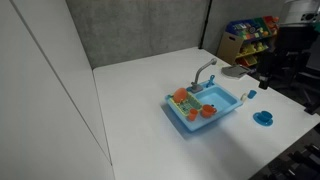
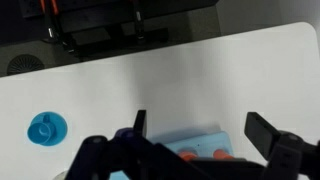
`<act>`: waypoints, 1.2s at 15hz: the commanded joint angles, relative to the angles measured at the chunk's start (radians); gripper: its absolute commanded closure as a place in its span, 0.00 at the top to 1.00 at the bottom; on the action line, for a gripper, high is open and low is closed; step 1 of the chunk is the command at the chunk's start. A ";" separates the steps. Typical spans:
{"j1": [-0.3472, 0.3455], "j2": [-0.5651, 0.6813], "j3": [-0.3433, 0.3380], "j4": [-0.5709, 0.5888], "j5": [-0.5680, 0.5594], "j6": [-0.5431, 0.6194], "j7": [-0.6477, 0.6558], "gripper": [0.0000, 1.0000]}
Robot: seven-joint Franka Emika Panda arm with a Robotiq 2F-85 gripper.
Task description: Pick up the blue brush and put it in the blue mug
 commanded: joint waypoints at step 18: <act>-0.020 0.078 0.004 0.149 -0.109 0.030 0.137 1.00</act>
